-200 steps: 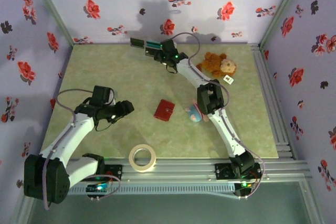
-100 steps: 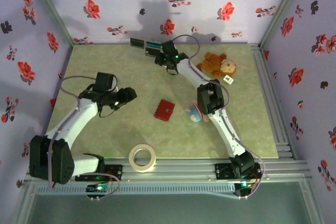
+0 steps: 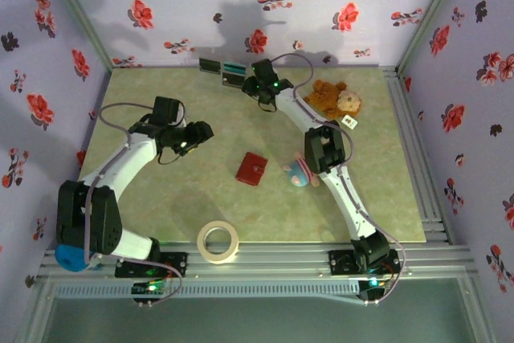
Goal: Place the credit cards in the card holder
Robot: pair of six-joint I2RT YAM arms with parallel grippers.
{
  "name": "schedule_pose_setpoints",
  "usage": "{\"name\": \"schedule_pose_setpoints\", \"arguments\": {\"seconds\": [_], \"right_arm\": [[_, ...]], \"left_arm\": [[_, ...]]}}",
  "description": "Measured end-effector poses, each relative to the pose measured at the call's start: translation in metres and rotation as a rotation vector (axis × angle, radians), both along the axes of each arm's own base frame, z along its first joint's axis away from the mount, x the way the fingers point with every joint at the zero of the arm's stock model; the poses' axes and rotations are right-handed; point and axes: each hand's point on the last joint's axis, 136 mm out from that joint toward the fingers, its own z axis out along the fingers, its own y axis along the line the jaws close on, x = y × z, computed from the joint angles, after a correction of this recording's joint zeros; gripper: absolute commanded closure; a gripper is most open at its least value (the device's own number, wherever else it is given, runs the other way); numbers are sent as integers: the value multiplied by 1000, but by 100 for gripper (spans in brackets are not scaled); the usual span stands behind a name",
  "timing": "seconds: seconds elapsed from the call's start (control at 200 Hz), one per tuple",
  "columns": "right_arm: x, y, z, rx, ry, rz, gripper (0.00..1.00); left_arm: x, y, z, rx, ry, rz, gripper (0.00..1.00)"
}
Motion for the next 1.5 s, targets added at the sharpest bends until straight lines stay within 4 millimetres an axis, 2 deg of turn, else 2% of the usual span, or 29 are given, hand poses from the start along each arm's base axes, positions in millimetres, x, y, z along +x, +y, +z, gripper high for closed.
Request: {"name": "schedule_pose_setpoints", "arguments": {"seconds": [0.195, 0.295, 0.365, 0.465, 0.545, 0.67, 0.765, 0.86, 0.925, 1.065, 1.16, 1.24, 1.365, 1.5], "right_arm": [[-4, 5, -13, 42, 43, 17, 53], [-5, 9, -10, 70, 31, 48, 52], [-12, 8, -6, 69, 39, 67, 51], [-20, 3, 15, 78, 36, 96, 50], [-30, -3, 48, 86, 7, 116, 49], [-57, -35, 113, 102, -68, 113, 49], [-88, -73, 167, 124, -155, 82, 48], [-121, -110, 201, 123, -235, 39, 47], [-148, -133, 208, 99, -257, 14, 47], [-198, -161, 209, 37, -280, 2, 45], [-228, -178, 208, -9, -290, -4, 44], [-253, -195, 215, -39, -325, -17, 40], [-282, -217, 232, -75, -397, -44, 37], [-302, -233, 243, -99, -457, -71, 35]], "left_arm": [[6, 1, -4, 17, -2, 1, 34], [25, -6, -3, 33, -23, -28, 34], [45, -13, 6, 38, -73, -59, 34], [78, -26, 24, 45, -173, -106, 34], [103, -36, 37, 52, -265, -142, 31], [137, -53, 38, 95, -386, -218, 29], [161, -71, 27, 116, -445, -266, 29], [188, -90, 14, 111, -475, -284, 31], [205, -101, 2, 104, -476, -286, 32], [234, -116, -19, 74, -441, -253, 32], [246, -119, -28, 50, -409, -213, 34], [250, -120, -35, 31, -373, -175, 36], [257, -122, -48, -13, -300, -108, 39], [261, -124, -61, -56, -235, -41, 39]]}}
